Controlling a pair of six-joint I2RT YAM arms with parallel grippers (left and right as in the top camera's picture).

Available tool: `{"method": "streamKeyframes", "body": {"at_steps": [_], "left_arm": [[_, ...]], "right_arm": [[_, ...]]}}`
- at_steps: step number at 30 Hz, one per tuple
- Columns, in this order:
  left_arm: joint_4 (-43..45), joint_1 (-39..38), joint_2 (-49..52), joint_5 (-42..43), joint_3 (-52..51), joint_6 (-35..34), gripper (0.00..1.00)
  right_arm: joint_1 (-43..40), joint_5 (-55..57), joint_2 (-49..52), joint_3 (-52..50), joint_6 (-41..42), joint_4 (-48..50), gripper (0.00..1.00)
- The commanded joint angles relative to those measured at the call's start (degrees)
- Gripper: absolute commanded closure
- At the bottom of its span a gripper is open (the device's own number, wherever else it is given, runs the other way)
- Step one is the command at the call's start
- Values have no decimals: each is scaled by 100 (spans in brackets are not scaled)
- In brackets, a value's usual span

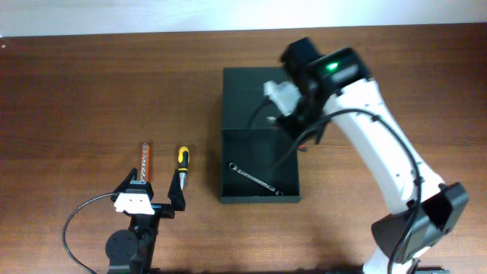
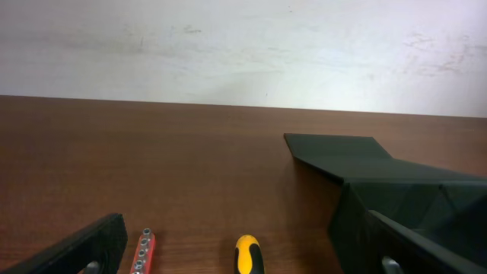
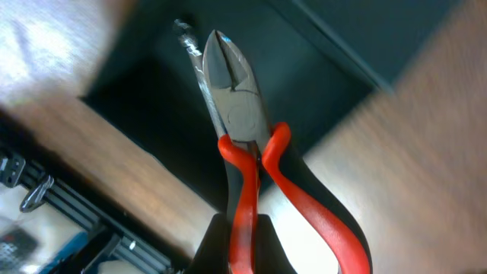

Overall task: Pack container
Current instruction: 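Lift the cutters and carry them over the green box, then lower the cutters into the box beside the wrench and release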

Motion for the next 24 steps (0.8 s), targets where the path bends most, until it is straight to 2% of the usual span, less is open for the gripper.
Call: {"method": "streamKeyframes", "body": {"at_steps": [1, 6, 13, 24], "left_arm": [[7, 35, -37, 85, -28, 90, 1], [7, 35, -37, 85, -28, 90, 1], [7, 35, -37, 85, -28, 90, 1], [7, 35, -37, 85, -28, 90, 1]], "right_arm": [[579, 133, -55, 61, -170, 216, 96], [785, 129, -52, -162, 50, 682, 96], [780, 120, -7, -1250, 481, 1709, 96], [787, 37, 514, -2275, 848, 2273, 96]]}}
